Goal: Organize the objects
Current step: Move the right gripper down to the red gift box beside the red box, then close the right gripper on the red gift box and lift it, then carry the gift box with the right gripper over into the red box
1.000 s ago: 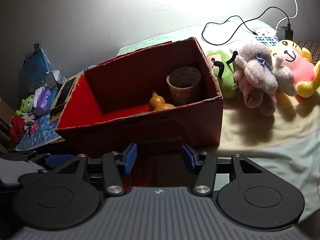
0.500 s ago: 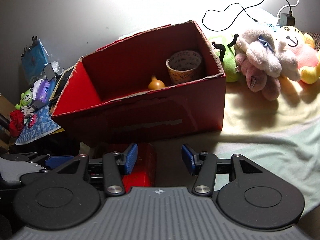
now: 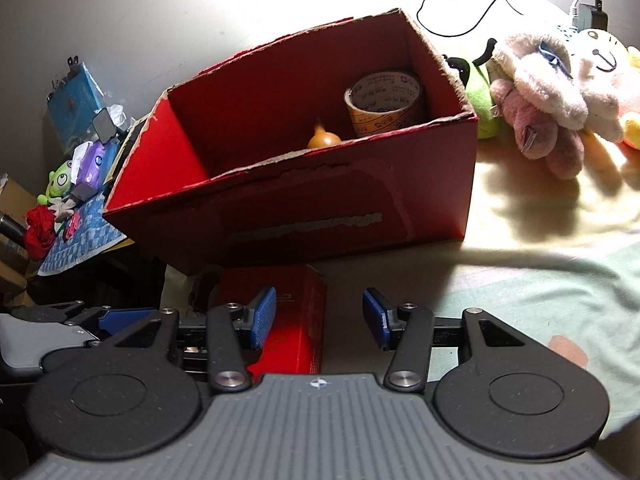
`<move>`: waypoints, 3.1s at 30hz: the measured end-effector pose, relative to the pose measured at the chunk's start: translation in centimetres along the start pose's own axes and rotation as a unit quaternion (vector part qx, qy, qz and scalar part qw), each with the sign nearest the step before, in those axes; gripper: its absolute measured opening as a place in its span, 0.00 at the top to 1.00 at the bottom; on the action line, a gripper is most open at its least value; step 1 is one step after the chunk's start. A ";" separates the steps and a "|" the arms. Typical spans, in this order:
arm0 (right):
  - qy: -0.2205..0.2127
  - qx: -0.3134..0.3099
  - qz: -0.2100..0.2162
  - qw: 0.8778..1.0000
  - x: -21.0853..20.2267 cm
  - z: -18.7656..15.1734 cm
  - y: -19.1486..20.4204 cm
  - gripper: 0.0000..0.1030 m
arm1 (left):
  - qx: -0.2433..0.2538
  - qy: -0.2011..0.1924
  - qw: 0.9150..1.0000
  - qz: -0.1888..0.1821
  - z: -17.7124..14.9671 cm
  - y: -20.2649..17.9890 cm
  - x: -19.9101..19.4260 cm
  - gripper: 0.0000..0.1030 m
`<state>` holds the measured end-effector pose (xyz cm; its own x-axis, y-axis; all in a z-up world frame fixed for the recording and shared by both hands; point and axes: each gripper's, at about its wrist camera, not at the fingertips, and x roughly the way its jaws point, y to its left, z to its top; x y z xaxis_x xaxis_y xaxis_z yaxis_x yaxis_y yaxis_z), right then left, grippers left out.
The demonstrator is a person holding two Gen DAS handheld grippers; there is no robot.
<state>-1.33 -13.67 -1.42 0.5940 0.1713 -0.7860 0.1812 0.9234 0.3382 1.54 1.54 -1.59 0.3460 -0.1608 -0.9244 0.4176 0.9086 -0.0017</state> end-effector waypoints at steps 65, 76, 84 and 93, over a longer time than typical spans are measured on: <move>0.056 0.094 0.081 0.991 -2.7 -1.4 -7.2 0.59 | 0.143 0.003 0.960 -0.239 -0.6 -5.7 0.0 0.05; -0.063 0.044 0.027 0.997 -12.0 0.3 -7.0 0.59 | 0.241 -0.113 0.917 -0.297 1.5 -8.8 -7.8 0.06; -0.123 0.031 0.047 0.991 -13.6 3.9 -5.9 0.61 | 0.231 -0.189 0.908 -0.294 4.1 -7.8 -11.9 0.06; -0.149 -0.020 0.076 0.986 -13.0 7.4 -3.4 0.63 | 0.180 -0.208 0.924 -0.267 6.4 -5.5 -12.6 0.06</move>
<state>-3.91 -21.62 11.48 0.8163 0.2053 -0.5398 0.0453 0.9091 0.4142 0.25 -3.90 12.47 0.2706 -0.7515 -0.6018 0.8484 0.4815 -0.2198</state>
